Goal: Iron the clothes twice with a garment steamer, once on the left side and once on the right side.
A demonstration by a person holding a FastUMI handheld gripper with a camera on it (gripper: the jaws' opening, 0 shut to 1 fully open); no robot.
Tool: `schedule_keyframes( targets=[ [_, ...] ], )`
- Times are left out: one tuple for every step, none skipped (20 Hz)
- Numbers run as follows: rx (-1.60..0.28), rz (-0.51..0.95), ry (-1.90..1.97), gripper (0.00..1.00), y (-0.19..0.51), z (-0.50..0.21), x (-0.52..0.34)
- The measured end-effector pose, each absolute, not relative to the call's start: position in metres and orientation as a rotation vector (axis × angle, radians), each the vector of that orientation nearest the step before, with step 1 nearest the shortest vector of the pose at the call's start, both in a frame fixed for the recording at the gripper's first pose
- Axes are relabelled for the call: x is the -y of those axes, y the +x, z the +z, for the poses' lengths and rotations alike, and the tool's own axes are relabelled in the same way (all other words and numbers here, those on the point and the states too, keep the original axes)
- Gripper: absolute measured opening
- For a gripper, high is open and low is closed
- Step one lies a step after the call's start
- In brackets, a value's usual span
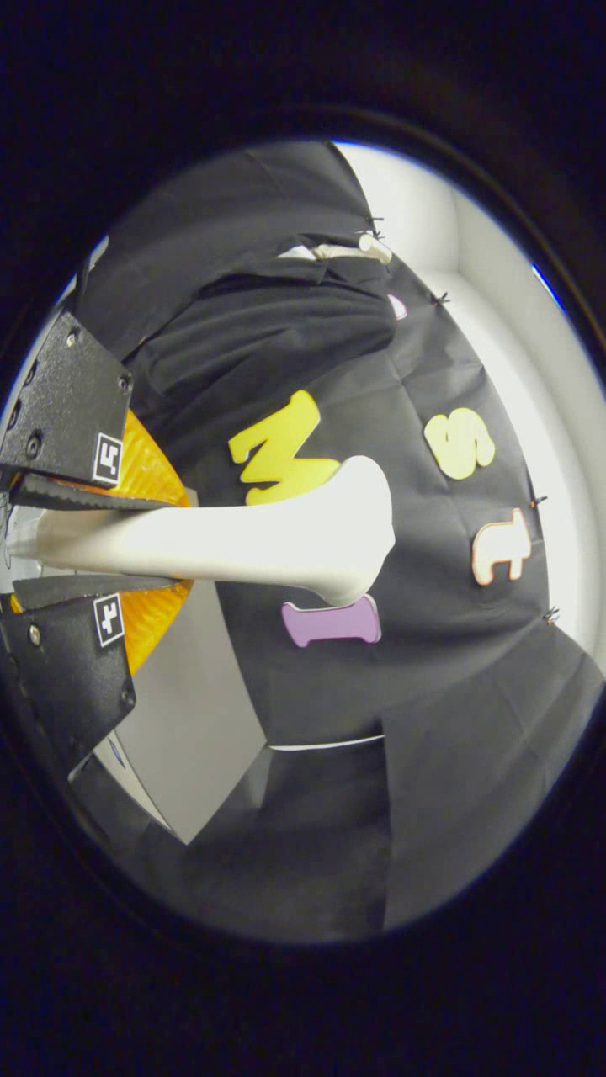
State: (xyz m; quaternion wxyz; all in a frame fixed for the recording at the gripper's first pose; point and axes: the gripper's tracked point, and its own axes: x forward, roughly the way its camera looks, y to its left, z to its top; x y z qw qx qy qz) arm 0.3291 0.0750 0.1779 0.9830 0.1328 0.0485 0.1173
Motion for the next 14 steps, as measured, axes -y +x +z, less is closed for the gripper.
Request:
schedule_keyframes(
  targets=[
    [-0.068,0.233,0.256,0.34,0.32,0.191,-0.087],
    [-0.043,0.232,0.245,0.34,0.312,0.201,-0.098],
    [-0.02,0.231,0.236,0.34,0.305,0.212,-0.11],
    [0.003,0.231,0.228,0.34,0.298,0.223,-0.123],
    [0.024,0.231,0.218,0.34,0.29,0.234,-0.136],
    [0.045,0.232,0.207,0.34,0.284,0.245,-0.149],
    [0.071,0.236,0.197,0.34,0.277,0.256,-0.162],
    [0.094,0.242,0.187,0.34,0.271,0.266,-0.176],
    [0.113,0.247,0.182,0.34,0.265,0.276,-0.188],
    [0.127,0.253,0.18,0.34,0.263,0.285,-0.202],
    [0.139,0.263,0.178,0.34,0.261,0.292,-0.215],
    [0.153,0.27,0.175,0.34,0.259,0.3,-0.228],
    [0.164,0.271,0.169,0.34,0.257,0.307,-0.24],
    [0.173,0.27,0.166,0.34,0.257,0.314,-0.252]
  ],
)
